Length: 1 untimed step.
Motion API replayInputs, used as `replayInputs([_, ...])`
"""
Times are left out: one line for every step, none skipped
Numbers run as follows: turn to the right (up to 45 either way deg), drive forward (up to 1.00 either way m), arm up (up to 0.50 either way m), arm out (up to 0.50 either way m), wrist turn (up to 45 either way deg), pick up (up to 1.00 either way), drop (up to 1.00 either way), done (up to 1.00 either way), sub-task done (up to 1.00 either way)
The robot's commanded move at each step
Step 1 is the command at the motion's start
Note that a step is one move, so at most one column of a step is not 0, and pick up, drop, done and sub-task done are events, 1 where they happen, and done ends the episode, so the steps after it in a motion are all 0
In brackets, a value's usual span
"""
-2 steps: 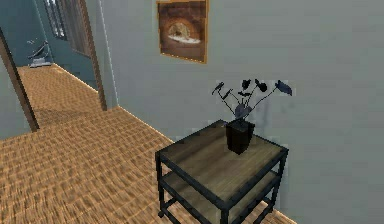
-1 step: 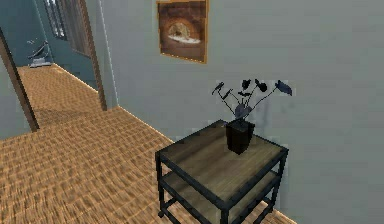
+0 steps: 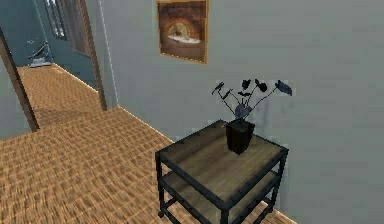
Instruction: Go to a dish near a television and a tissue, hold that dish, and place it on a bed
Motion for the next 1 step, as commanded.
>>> replayInputs([0.0, 0.00, 0.00, 0.00, 0.0, 1.00, 0.00, 0.00, 0.00])
